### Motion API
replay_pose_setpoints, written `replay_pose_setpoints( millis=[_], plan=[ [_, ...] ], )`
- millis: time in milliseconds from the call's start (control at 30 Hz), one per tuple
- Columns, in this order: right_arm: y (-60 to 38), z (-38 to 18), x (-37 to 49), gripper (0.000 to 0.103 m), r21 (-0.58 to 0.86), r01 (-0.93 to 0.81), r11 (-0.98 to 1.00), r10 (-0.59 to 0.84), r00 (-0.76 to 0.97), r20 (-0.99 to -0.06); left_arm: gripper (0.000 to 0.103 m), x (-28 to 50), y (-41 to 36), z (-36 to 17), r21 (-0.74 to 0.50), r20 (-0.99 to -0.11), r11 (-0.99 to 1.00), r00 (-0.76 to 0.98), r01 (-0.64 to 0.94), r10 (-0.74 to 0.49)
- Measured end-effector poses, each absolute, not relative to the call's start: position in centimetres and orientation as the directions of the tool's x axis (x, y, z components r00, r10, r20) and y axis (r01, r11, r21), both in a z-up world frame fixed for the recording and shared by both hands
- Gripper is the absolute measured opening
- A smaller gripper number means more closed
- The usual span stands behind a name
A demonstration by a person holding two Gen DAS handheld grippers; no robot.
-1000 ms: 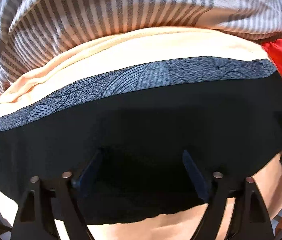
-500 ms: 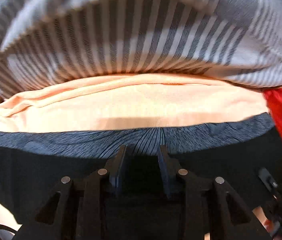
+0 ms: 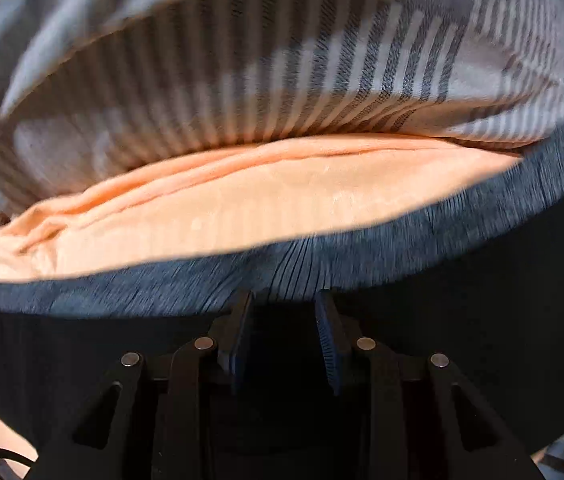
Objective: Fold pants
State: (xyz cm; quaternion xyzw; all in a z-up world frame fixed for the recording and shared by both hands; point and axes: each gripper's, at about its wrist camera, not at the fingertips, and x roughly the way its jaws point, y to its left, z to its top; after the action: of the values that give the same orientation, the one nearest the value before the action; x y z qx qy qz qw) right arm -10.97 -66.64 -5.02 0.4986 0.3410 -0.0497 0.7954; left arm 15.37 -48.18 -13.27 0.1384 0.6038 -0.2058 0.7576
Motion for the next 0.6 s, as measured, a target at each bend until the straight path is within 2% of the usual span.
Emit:
replay_pose_setpoints(
  millis=[167,300,400,600],
  plan=[
    [-63.0,-1.6,-9.3,0.014,0.661,0.39,0.641,0.213,0.738,-0.641,0.034,11.7,-44.4,-13.5,-0.112,-0.982,0.869,0.083,0.481,-0.172],
    [-60.2,-0.5,-7.7,0.014,0.61,0.369,0.701,0.204,0.716,-0.668,0.034,9.7,-44.3,-13.9,-0.051,-0.974,0.822,0.153,0.567,-0.166],
    [-57.9,0.8,-6.8,0.014,0.55,0.347,0.76,0.176,0.705,-0.687,0.034,11.7,-40.9,-13.0,-0.188,-0.971,0.853,0.042,0.488,-0.237],
    [-49.6,2.1,-2.8,0.014,0.389,0.262,0.883,0.133,0.656,-0.743,0.034,15.0,-29.6,-9.6,-0.137,-0.974,0.918,0.121,0.371,-0.194]
  ],
)
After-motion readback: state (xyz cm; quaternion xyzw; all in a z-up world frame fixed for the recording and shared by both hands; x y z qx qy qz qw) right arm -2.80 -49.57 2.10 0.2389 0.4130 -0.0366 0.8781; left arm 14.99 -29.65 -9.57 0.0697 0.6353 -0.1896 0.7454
